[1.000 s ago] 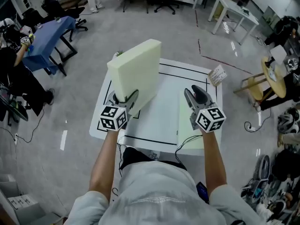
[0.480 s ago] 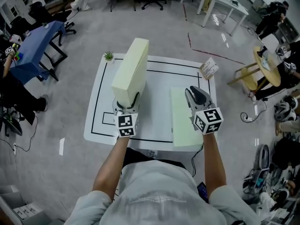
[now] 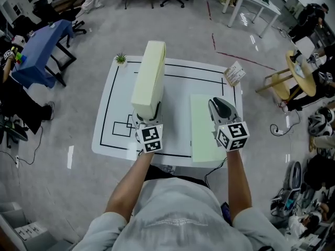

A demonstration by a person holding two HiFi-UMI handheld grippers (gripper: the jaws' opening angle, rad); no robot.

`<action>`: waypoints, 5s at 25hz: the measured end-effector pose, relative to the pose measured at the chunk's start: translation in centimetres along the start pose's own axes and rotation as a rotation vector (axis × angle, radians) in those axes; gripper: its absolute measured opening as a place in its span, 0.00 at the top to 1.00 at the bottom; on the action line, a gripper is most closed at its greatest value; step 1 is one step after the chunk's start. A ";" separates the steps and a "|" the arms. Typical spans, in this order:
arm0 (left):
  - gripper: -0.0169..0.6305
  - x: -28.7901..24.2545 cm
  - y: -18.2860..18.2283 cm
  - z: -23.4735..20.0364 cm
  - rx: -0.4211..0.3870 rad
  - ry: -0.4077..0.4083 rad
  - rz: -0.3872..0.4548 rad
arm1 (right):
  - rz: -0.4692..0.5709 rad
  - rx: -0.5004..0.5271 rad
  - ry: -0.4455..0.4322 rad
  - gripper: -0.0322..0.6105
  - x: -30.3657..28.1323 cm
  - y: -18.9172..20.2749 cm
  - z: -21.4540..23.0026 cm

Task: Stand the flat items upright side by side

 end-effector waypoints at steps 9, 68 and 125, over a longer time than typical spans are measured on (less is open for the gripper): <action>0.48 0.2 0.0 1.6 0.045 -0.016 -0.073 | -0.037 -0.032 -0.021 0.82 1.0 0.6 1.0; 0.35 2.6 7.1 18.9 0.744 0.273 -0.566 | -0.432 -0.780 -0.140 0.35 10.9 17.9 14.2; 0.34 1.7 3.8 20.3 0.668 0.560 -0.269 | -0.143 -1.001 -0.498 0.35 8.9 14.5 15.6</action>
Point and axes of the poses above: the fingertips, and each gripper's own axes: x backward along the fingers, z to its right, y out of its underside, the point moved 7 cm from there along x, backward along the fingers, and after that the axes turned 12 degrees about z, right-handed, at the moved point
